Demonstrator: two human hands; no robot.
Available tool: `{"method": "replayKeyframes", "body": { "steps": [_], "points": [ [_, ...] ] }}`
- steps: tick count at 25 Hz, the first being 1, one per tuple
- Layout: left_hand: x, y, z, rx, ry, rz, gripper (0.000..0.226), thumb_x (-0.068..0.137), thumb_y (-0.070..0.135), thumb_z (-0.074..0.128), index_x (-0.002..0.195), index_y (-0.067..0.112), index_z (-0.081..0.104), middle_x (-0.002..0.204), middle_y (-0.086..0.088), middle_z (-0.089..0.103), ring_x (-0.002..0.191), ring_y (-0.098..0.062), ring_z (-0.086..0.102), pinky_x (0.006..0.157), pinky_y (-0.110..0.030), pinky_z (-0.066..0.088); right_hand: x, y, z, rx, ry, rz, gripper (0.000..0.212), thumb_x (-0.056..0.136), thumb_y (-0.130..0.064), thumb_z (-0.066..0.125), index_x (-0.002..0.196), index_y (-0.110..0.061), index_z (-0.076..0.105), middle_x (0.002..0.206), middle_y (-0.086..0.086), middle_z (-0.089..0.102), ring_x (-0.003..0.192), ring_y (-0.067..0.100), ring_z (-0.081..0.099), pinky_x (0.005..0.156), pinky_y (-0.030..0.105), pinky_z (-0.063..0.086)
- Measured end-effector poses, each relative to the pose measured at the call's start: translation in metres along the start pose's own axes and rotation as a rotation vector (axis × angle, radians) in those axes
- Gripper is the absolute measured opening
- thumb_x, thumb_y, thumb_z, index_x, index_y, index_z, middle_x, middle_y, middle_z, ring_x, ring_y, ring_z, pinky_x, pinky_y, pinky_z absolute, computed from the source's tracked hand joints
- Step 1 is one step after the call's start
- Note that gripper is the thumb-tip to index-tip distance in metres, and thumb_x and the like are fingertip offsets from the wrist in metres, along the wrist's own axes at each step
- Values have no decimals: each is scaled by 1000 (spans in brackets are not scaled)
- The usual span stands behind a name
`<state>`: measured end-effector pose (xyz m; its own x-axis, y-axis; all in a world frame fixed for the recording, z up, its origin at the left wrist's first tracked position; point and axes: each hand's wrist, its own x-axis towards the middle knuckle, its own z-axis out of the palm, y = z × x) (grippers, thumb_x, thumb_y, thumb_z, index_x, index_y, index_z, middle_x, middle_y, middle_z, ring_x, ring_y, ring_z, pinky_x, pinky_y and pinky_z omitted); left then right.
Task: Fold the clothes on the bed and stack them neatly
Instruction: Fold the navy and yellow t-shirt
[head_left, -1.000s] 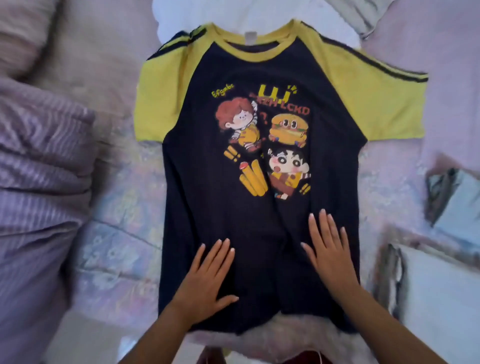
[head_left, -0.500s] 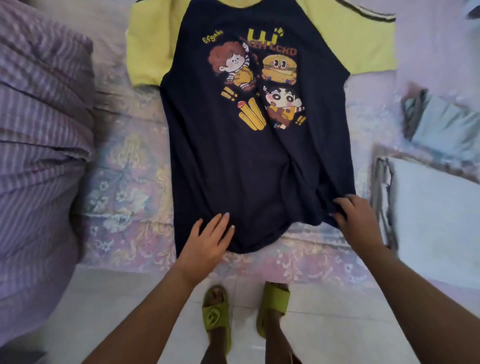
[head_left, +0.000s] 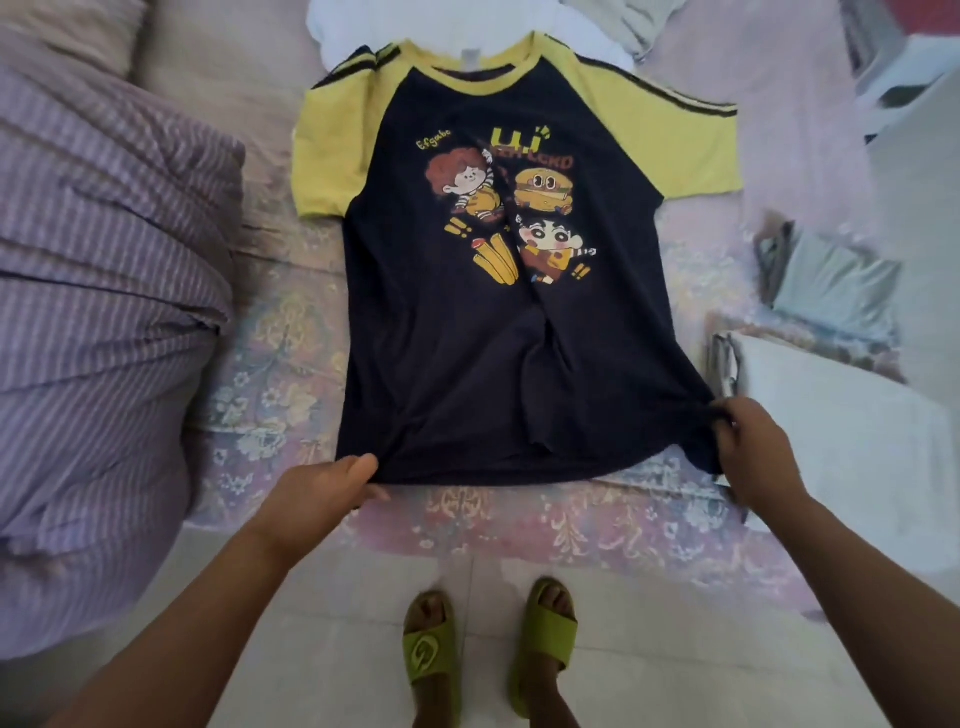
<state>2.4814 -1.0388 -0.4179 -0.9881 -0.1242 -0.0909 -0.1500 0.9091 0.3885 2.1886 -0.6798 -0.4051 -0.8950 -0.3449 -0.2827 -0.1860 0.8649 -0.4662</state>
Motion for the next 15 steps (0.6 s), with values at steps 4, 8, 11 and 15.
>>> {"method": "replayKeyframes", "body": {
  "steps": [4,8,11,15],
  "points": [
    [12,7,7,90,112,12,50,104,50,35,68,16,45,58,-5,55,45,-26,55,34,-28,35,2,-13,0,254,176,112,20,99,-1,45,114,4,57,115,24,57,105,38,54,91,45,43],
    [32,30,32,238,105,68,31,93,37,70,88,7,65,74,-8,60,60,-22,58,38,-31,43,8,-19,4,428,205,261,21,104,-11,39,122,-5,48,116,20,58,104,36,56,87,47,43],
    [49,48,54,296,-192,-149,68,80,52,79,125,3,63,106,-12,65,89,-28,64,58,-36,54,11,-20,8,397,216,260,26,103,-9,30,128,-4,37,116,26,57,101,39,56,85,49,42],
    [66,59,57,247,-123,-295,38,88,39,75,101,4,69,88,-15,66,80,-33,64,47,-40,54,20,-19,10,258,125,147,28,98,-9,35,125,-6,34,101,24,59,86,40,58,74,48,45]
  ]
}}
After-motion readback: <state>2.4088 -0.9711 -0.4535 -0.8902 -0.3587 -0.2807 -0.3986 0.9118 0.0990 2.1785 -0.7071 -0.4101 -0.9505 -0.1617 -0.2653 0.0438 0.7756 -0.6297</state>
